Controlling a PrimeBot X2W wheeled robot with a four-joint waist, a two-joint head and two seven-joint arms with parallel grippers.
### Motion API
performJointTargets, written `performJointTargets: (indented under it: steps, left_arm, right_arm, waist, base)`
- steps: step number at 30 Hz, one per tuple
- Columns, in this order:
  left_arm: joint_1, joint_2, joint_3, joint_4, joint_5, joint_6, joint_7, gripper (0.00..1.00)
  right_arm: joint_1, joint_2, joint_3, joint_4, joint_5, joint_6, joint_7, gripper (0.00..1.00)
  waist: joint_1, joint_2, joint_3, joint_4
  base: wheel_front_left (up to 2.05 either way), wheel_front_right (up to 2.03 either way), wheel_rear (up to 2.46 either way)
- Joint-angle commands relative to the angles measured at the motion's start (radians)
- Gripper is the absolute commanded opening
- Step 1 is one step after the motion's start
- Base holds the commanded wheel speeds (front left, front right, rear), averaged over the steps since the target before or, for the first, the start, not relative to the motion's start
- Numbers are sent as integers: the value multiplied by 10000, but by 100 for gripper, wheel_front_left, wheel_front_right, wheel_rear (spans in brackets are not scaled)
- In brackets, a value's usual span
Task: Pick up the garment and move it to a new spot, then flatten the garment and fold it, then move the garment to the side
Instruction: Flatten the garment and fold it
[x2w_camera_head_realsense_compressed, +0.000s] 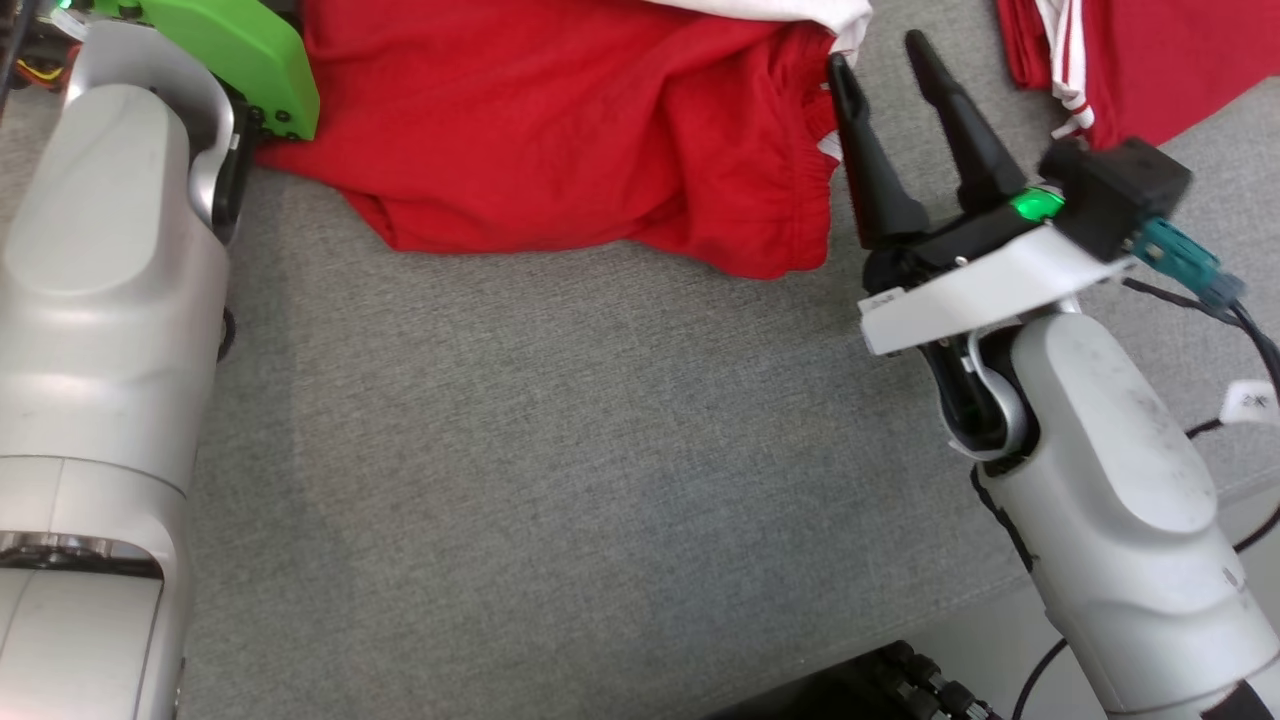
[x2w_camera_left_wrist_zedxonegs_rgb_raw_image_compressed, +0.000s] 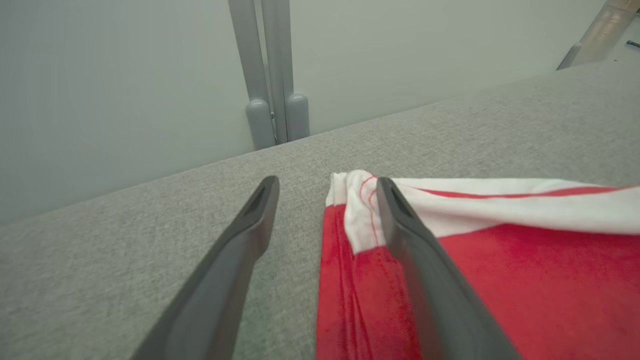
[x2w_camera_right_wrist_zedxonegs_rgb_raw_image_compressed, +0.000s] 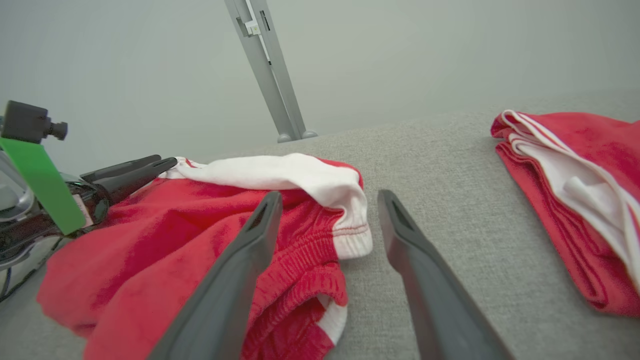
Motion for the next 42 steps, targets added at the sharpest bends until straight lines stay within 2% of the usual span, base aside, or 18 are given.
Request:
performJointTargets:
  steps: [1,5,9,15,20,31,42]
  left_arm:
    - [402,18,103,16,-123,123,-228,100]
    - [1036,-95,412,-801,-251,530,-538,100]
    - [2337,-88,996,-2934,-259,1195,-550,100]
    - [4801,-117,1583,-5974,57,2023,-551,100]
    - [6818,-95,1802,-7787,281,2543,-552,100]
    - [9531,-30,1862,-9577,150,3038,-280,100]
    - [10279,-29,1727,-10315,136,3335,196,100]
  right_arm:
    - [281,-55,-304,-427,-395,-15,-76,100]
    - [1070,-160,-1005,-1616,-1259,-15,-60,100]
    - [1756,-251,-1524,-2385,-1834,-15,-59,100]
    - [2690,-366,-2041,-2849,-2206,-15,-60,100]
    - [3461,-338,-2285,-2961,-2394,-15,-61,100]
    - [4713,-324,-2414,-3305,-2450,-15,180,100]
    - [5013,-364,-2453,-3683,-2310,-15,548,100]
  waist:
    - [0,0,-184,233]
    - [0,0,-459,564]
    - [0,0,-787,898]
    - [0,0,-1362,1304]
    - [0,0,-1880,1522]
    - [0,0,-2896,1593]
    - [0,0,-3047,1751]
  base:
    - [0,0,0]
    - [0,0,0]
    - [0,0,0]
    - [0,0,0]
    - [0,0,0]
    - [0,0,0]
    - [0,0,0]
